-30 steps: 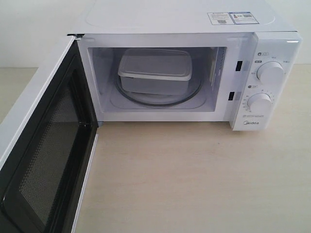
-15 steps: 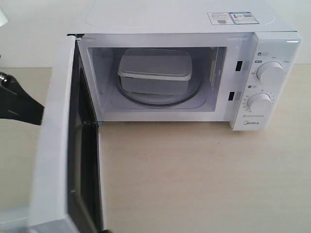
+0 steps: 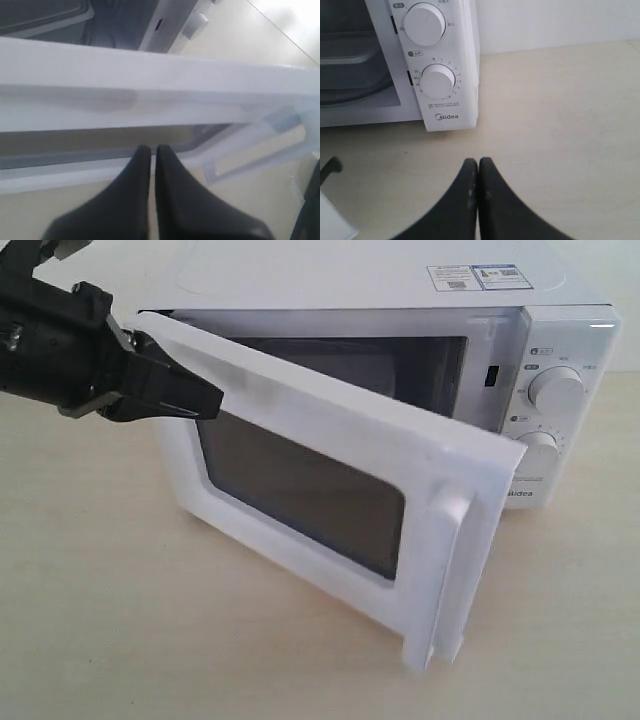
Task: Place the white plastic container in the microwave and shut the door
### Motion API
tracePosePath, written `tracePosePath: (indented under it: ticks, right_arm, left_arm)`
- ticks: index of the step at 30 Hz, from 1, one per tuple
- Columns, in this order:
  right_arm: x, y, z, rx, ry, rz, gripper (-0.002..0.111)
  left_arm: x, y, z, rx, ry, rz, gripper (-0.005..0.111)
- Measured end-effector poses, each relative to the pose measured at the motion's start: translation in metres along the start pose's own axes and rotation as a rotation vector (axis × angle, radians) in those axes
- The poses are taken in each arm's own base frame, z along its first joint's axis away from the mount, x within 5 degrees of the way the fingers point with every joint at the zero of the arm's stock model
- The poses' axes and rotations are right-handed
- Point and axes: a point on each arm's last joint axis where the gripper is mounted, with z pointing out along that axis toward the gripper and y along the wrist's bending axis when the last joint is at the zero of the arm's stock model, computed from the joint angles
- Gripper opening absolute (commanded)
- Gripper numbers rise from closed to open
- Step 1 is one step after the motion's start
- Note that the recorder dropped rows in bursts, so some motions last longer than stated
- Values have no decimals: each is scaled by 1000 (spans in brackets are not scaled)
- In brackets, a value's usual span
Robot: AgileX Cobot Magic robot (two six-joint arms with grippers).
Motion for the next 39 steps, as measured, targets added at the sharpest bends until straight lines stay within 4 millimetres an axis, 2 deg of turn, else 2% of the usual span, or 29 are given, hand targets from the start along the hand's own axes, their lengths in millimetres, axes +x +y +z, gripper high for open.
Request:
tracePosePath:
  ticks: [39]
  right_arm:
    - [-2, 0, 0, -1, -19, 0, 0]
  left_arm:
    - [0, 0, 1, 7, -1, 1, 4]
